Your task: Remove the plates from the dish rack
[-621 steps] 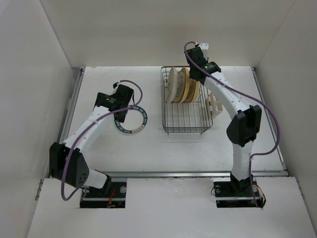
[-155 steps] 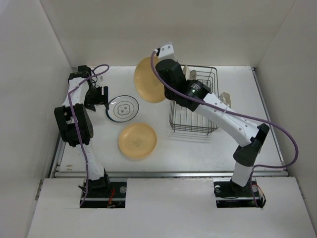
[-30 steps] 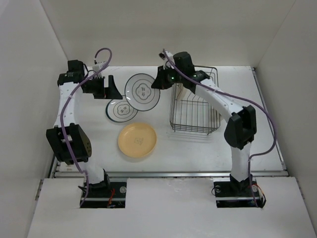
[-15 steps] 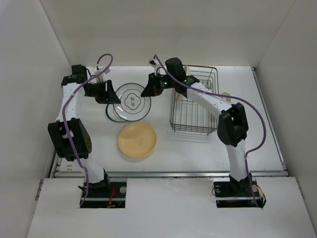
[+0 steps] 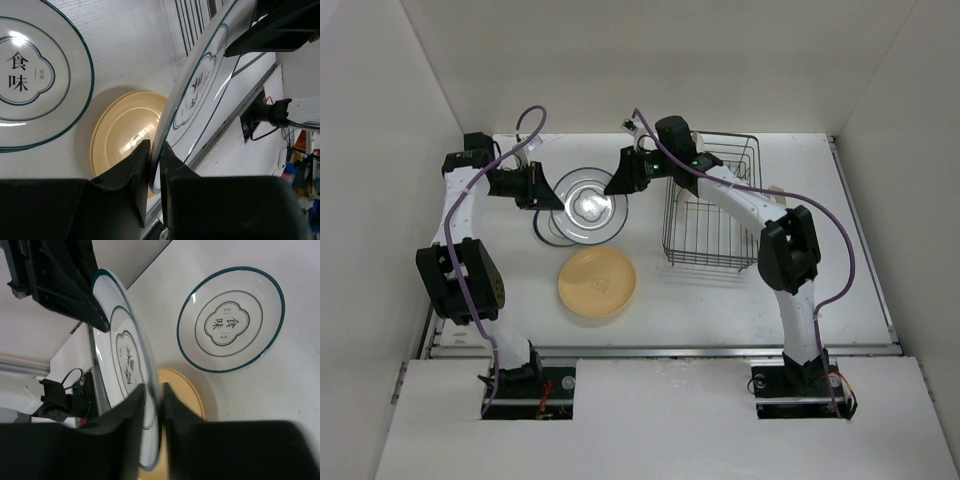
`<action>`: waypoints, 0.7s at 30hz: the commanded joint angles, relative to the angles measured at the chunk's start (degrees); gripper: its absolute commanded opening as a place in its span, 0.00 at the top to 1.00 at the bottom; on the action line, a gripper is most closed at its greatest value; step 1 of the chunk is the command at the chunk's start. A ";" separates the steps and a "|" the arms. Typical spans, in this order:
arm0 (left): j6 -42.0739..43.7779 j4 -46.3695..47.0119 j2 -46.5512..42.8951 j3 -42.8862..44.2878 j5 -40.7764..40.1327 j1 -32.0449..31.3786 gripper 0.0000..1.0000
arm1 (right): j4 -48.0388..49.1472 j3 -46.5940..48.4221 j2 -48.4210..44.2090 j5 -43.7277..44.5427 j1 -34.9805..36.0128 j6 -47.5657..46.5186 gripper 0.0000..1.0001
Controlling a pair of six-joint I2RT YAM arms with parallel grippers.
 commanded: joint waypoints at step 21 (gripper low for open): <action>-22.66 11.58 11.80 4.11 -26.77 1.12 1.00 | -1.66 -3.82 -16.56 34.52 -0.16 -2.13 0.29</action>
